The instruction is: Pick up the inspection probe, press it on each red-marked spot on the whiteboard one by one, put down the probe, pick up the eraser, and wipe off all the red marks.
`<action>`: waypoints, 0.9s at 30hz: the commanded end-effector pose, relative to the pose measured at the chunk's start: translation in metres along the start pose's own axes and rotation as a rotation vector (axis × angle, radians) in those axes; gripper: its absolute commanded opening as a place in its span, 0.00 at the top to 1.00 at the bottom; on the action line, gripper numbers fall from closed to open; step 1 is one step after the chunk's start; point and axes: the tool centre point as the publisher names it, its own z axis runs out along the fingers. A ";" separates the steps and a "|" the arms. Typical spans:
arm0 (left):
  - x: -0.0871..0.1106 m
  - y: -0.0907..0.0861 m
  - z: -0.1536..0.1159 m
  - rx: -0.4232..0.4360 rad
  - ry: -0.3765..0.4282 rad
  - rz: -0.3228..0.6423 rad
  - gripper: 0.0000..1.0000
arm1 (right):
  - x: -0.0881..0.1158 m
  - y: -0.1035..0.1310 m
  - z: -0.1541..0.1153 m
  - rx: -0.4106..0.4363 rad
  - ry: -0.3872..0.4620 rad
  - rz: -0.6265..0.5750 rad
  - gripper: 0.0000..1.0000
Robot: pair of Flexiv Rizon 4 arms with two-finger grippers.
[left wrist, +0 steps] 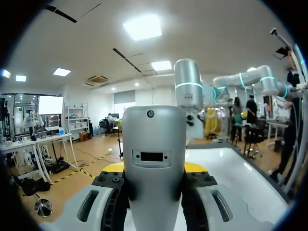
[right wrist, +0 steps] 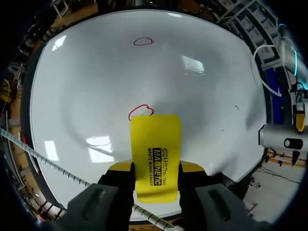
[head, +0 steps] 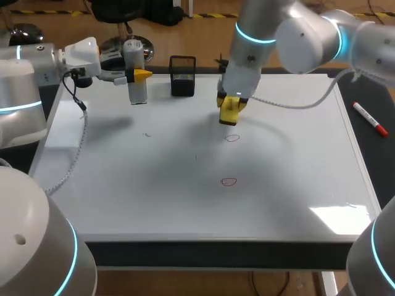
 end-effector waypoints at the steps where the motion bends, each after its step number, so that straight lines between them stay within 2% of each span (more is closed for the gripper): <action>1: 0.000 0.000 0.000 0.001 -0.001 0.002 1.00 | -0.008 0.006 0.003 -0.010 0.009 -0.007 1.00; 20: 0.000 0.000 0.000 0.001 -0.001 0.002 1.00 | -0.015 0.054 0.026 -0.107 0.072 -0.046 1.00; 27: 0.000 0.000 0.000 0.001 -0.001 0.002 1.00 | -0.012 0.061 0.035 -0.132 0.088 -0.054 1.00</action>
